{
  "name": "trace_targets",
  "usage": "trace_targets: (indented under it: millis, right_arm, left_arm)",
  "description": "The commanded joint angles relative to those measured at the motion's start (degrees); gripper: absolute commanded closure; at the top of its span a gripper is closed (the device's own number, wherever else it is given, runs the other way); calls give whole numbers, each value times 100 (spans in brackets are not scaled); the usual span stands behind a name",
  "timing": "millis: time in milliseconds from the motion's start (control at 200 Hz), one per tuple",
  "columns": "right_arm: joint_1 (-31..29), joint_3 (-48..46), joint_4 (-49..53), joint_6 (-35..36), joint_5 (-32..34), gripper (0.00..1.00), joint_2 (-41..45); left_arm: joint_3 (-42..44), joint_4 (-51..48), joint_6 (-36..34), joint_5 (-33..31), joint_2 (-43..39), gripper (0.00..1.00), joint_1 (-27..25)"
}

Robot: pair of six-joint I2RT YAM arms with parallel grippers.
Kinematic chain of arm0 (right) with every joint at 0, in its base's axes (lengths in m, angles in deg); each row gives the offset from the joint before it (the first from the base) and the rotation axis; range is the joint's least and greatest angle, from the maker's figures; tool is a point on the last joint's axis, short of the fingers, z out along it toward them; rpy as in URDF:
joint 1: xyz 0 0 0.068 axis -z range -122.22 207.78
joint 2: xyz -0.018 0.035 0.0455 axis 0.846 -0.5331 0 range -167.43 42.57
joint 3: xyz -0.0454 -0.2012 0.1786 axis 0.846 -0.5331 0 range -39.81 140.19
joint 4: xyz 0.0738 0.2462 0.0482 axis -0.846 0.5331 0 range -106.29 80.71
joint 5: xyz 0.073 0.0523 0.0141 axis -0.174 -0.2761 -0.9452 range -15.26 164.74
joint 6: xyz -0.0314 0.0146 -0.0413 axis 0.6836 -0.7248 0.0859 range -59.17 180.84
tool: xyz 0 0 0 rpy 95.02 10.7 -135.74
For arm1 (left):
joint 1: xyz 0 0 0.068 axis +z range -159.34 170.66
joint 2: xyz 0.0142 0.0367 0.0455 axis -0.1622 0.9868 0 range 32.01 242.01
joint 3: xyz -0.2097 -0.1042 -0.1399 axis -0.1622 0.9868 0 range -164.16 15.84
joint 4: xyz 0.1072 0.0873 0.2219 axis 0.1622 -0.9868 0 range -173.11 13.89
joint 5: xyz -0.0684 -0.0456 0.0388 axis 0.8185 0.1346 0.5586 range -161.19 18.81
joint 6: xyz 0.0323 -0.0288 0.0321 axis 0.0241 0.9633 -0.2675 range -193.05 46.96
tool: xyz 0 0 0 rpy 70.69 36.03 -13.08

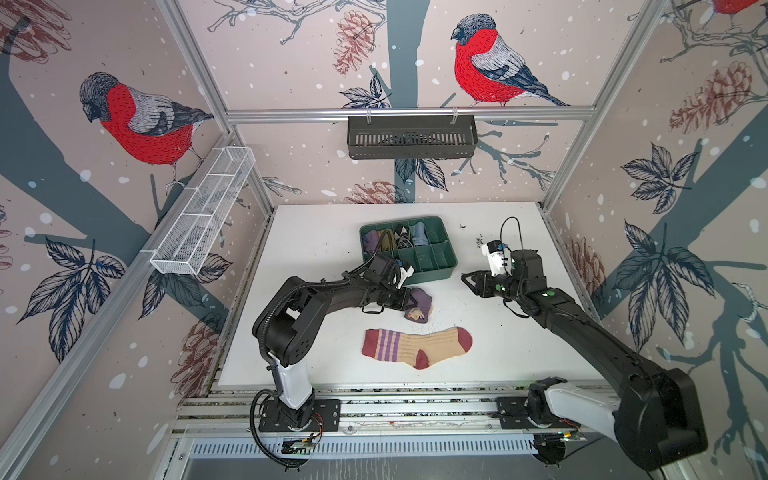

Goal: Roll the socks
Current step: 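Lift the purple roll with the left gripper while the right gripper withdraws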

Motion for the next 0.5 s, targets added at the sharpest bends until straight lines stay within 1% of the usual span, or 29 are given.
trace_targets:
  millis: [0,210,380,495]
  right_arm:
    - [13,-4,-27,-68,56,54,30]
    - [26,61,-95,-102,71,54,32]
    - [23,88,-182,-176,25,54,36]
    - [12,66,-286,-225,-35,54,39]
  left_arm:
    - [-99,-482,-181,-31,-335,100,-17]
    - [-716,-1006,-331,-283,-1074,100,72]
    - [-981,-1160,-351,-608,-1522,100,442]
    - [-925,-1165,-337,-923,-1700,100,742]
